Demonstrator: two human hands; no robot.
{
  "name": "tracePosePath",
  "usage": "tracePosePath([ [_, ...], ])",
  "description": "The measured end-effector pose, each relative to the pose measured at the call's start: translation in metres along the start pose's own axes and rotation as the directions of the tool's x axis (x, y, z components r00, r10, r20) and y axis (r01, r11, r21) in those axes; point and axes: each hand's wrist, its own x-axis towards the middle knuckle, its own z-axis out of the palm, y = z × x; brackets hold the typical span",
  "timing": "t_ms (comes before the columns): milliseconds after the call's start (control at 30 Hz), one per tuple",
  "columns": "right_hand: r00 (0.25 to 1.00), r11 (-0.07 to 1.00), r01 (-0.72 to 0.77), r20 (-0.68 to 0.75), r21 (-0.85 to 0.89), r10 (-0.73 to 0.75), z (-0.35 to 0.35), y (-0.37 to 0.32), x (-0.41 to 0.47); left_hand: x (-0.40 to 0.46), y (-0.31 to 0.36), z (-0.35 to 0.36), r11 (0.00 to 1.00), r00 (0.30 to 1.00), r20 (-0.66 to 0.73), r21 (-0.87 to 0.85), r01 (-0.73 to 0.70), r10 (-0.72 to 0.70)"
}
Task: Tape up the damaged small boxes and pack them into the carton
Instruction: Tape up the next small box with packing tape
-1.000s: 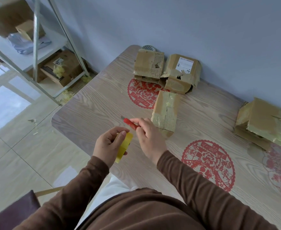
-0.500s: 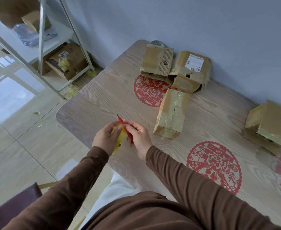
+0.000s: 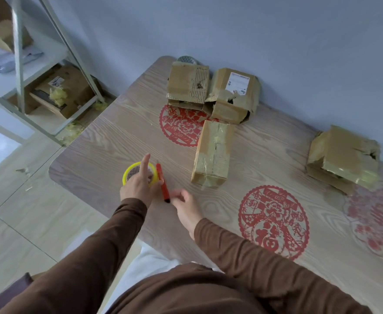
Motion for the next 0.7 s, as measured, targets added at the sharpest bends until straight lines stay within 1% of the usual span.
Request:
tracePosePath([
  [33, 0.996, 0.998, 0.064, -0.054, -0.026, -0.065, -0.013, 0.006, -0.008, -0.001, 0.000, 0.004, 0.999, 1.000, 0.016, -0.037, 0.008, -0.007],
  [67, 0.982, 0.990, 0.129, -0.131, -0.065, -0.137, -0.029, 0.011, -0.014, -0.002, 0.001, 0.009, 0.999, 1.000, -0.004, -0.045, -0.007, 0.007],
  [133, 0.911, 0.954, 0.248, -0.294, -0.169, -0.289, -0.060, 0.018, -0.023, -0.007, 0.005, 0.015, 0.997, 0.988, -0.137, -0.021, -0.080, 0.076],
  [167, 0.861, 0.931, 0.288, -0.365, -0.224, -0.354, -0.074, 0.020, -0.024, -0.010, 0.010, 0.016, 0.990, 0.974, -0.192, -0.050, -0.133, 0.121],
  [200, 0.810, 0.910, 0.311, -0.424, -0.275, -0.405, -0.086, 0.021, -0.024, -0.012, 0.019, 0.017, 0.974, 0.964, -0.198, -0.108, -0.199, 0.175],
  [267, 0.728, 0.866, 0.329, -0.482, -0.377, -0.487, -0.106, 0.022, -0.019, -0.015, 0.042, 0.021, 0.920, 0.946, -0.113, -0.223, -0.323, 0.305],
  [300, 0.714, 0.839, 0.335, -0.466, -0.429, -0.523, -0.112, 0.021, -0.013, -0.014, 0.054, 0.023, 0.893, 0.928, -0.063, -0.255, -0.370, 0.366],
  [367, 0.735, 0.793, 0.338, -0.384, -0.506, -0.558, -0.118, 0.018, -0.002, -0.009, 0.074, 0.027, 0.875, 0.898, 0.024, -0.236, -0.422, 0.440],
  [433, 0.762, 0.765, 0.332, -0.321, -0.552, -0.562, -0.117, 0.013, 0.006, -0.004, 0.086, 0.028, 0.896, 0.897, 0.100, -0.171, -0.410, 0.430],
  [500, 0.767, 0.753, 0.315, -0.313, -0.578, -0.560, -0.114, 0.011, 0.014, 0.000, 0.089, 0.031, 0.909, 0.902, 0.142, -0.151, -0.388, 0.408],
  [600, 0.765, 0.741, 0.306, -0.308, -0.598, -0.565, -0.109, 0.011, 0.021, 0.004, 0.089, 0.036, 0.909, 0.896, 0.163, -0.134, -0.394, 0.412],
  [700, 0.744, 0.708, 0.281, -0.319, -0.648, -0.587, -0.106, 0.010, 0.024, 0.005, 0.095, 0.037, 0.906, 0.898, 0.125, -0.093, -0.412, 0.421],
])
